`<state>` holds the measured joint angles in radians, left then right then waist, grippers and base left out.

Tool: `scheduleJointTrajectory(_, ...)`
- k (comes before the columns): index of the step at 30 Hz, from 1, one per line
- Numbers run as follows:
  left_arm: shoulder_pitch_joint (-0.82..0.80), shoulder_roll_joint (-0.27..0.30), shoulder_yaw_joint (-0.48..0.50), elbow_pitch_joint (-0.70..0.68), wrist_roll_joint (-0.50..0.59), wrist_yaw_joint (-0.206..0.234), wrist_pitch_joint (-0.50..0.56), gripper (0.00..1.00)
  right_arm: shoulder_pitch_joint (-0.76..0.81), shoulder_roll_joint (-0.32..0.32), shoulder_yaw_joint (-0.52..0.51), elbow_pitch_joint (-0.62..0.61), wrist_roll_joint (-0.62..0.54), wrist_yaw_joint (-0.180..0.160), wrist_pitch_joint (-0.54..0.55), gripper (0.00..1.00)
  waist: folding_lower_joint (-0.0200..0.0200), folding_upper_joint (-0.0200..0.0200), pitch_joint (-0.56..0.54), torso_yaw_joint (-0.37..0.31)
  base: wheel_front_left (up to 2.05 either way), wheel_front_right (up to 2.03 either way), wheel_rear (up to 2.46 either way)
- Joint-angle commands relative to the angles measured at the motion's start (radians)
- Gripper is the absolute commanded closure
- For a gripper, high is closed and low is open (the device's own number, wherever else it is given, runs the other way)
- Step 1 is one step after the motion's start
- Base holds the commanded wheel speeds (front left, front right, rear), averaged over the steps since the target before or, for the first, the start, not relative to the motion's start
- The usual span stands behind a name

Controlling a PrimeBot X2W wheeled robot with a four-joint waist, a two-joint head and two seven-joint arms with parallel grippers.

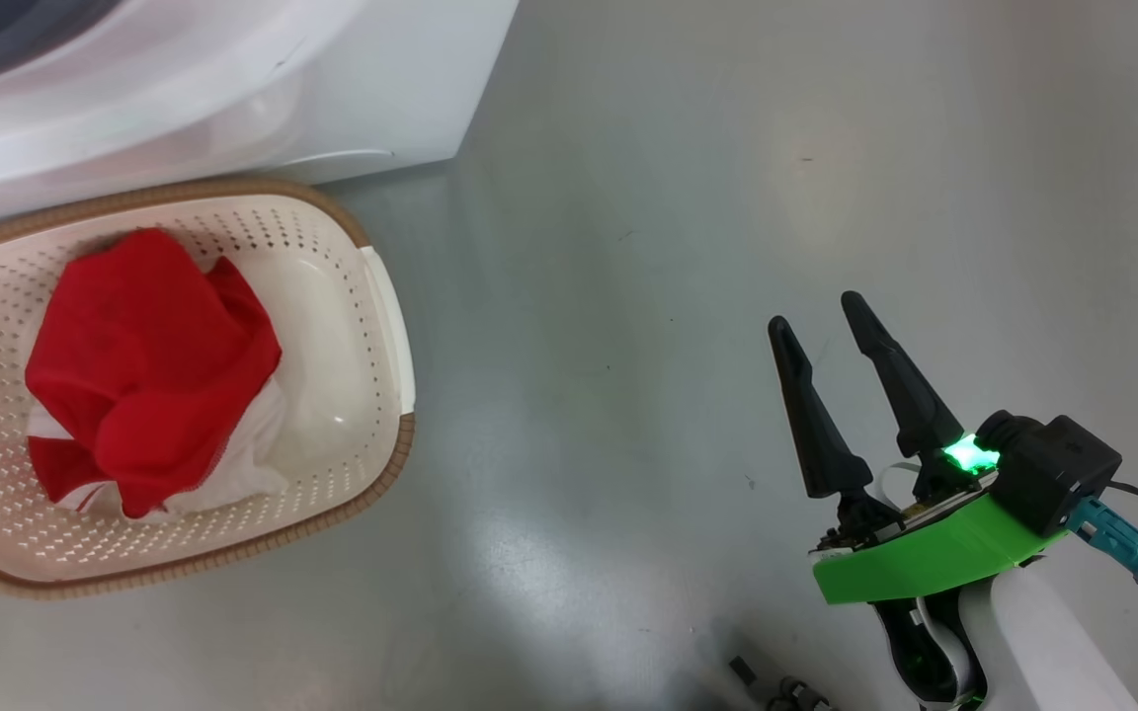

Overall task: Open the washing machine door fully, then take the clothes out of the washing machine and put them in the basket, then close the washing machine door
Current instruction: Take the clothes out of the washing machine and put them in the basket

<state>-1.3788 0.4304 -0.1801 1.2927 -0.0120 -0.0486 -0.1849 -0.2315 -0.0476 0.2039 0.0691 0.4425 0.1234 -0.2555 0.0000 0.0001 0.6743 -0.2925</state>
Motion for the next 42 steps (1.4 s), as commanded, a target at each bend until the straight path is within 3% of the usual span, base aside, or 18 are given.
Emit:
scheduleJointTrajectory(1,-0.004,0.051,0.004,-0.013,-0.005,0.008,-0.005,1.00,0.006,-0.003,0.015,-0.023,0.017,0.007,-0.006,0.00,0.0000,-0.0001,-0.003,0.004,0.00,0.00,0.00)
scheduleJointTrajectory(14,0.072,-0.019,0.033,-0.075,-0.076,0.006,-0.075,1.00,0.016,-0.003,-0.013,-0.005,-0.006,0.007,-0.006,0.00,0.0000,-0.0001,-0.071,0.051,0.00,0.00,0.00)
scheduleJointTrajectory(24,0.360,-0.108,0.198,-0.547,-0.194,-0.029,-0.077,1.00,0.053,-0.003,-0.048,0.008,-0.038,0.007,-0.006,0.00,0.0000,-0.0001,-0.153,0.116,0.00,0.00,0.00)
scheduleJointTrajectory(34,0.571,-0.229,0.350,-0.870,-0.173,-0.068,-0.077,1.00,0.070,-0.003,-0.070,0.009,-0.054,0.007,-0.006,0.00,0.0000,-0.0001,-0.186,0.165,0.00,0.00,0.00)
scheduleJointTrajectory(42,0.694,-0.306,0.413,-1.092,-0.174,-0.081,-0.077,1.00,0.079,-0.003,-0.091,0.008,-0.064,0.007,-0.006,0.00,0.0000,-0.0001,-0.198,0.194,0.00,0.00,0.00)
